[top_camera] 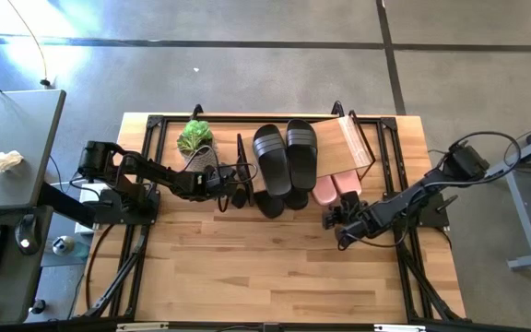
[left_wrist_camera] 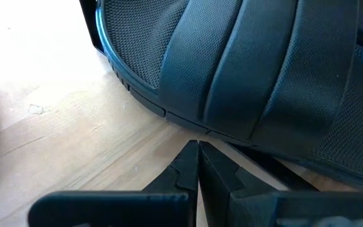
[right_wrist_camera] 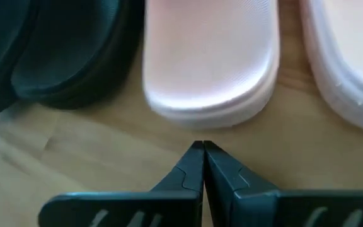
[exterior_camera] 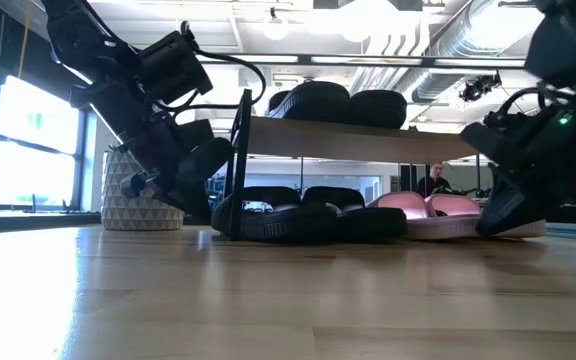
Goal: Pick and place slides into the shelf
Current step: Adjust the pink slipper under the shelf
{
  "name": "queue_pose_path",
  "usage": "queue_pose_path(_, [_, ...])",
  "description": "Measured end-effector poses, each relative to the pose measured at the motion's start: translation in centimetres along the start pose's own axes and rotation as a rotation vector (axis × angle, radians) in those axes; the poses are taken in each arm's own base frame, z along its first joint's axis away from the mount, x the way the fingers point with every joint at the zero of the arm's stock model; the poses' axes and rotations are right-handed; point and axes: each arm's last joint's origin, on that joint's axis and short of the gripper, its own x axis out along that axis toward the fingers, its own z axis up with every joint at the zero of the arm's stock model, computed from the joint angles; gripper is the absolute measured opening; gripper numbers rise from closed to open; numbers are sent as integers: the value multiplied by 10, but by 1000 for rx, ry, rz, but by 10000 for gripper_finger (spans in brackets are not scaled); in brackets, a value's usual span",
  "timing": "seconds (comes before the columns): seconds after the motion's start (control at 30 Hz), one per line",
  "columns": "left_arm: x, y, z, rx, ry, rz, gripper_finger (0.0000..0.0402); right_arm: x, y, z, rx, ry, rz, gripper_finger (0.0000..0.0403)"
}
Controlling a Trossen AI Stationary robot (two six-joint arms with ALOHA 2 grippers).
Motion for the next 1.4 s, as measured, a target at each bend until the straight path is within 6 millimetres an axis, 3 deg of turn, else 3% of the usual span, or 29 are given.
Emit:
queue_pose_path(0.2, [0, 0, 0, 0, 0, 0, 0, -24, 11, 1, -75, 23, 9, 0])
queue_pose_path(0.47, [0, 0, 0, -1, -1, -1, 0, -60, -5, 21, -97, -25, -340, 0])
queue_pose_path(0.73, [0, 0, 0, -3, -3, -3, 0, -43, -12, 8, 5, 37, -249, 0])
queue_pose_path(1.03, [0, 0, 0, -2, -8, 2, 0, -25, -34, 13, 25, -6, -327, 0])
queue_pose_path(1.4, [0, 0, 1, -2, -12, 8, 0, -14, -35, 15, 79, -25, -287, 0])
